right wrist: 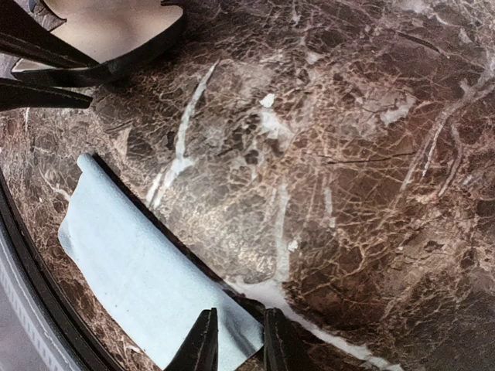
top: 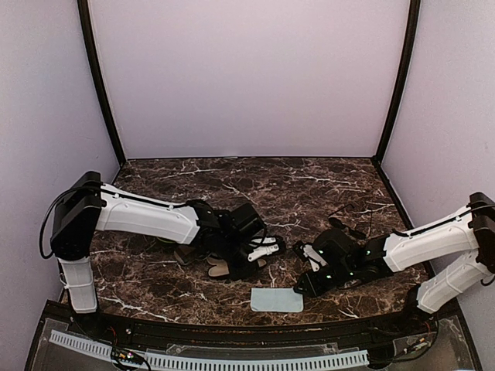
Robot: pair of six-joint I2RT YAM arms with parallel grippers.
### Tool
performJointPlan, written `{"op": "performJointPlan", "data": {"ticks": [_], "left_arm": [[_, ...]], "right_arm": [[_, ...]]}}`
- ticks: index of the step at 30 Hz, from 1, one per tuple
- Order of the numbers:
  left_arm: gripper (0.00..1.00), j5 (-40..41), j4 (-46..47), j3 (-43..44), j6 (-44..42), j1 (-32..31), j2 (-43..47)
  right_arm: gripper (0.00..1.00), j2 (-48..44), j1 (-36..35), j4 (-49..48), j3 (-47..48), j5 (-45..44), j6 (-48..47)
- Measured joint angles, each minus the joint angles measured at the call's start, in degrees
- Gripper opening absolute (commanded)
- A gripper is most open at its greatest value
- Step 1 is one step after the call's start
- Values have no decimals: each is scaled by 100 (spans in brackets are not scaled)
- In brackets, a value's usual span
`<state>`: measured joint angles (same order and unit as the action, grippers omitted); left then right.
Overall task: Organize the sunglasses
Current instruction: Move the opened sunglasses case to the center of the board.
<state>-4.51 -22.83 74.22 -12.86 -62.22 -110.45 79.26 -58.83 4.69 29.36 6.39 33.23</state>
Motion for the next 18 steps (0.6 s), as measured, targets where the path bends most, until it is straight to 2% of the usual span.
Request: {"op": "performJointPlan", "data": {"ticks": [4, 7, 18], "left_arm": [[32, 0, 0, -2, -136, 2, 0], [37, 17, 4, -9, -205, 2, 0], [47, 96, 31, -310, -144, 7, 435]], "right_arm": [[22, 0, 0, 0, 0, 0, -4], [22, 2, 2, 0, 0, 2, -17], [22, -11, 2, 48, 9, -2, -20]]}}
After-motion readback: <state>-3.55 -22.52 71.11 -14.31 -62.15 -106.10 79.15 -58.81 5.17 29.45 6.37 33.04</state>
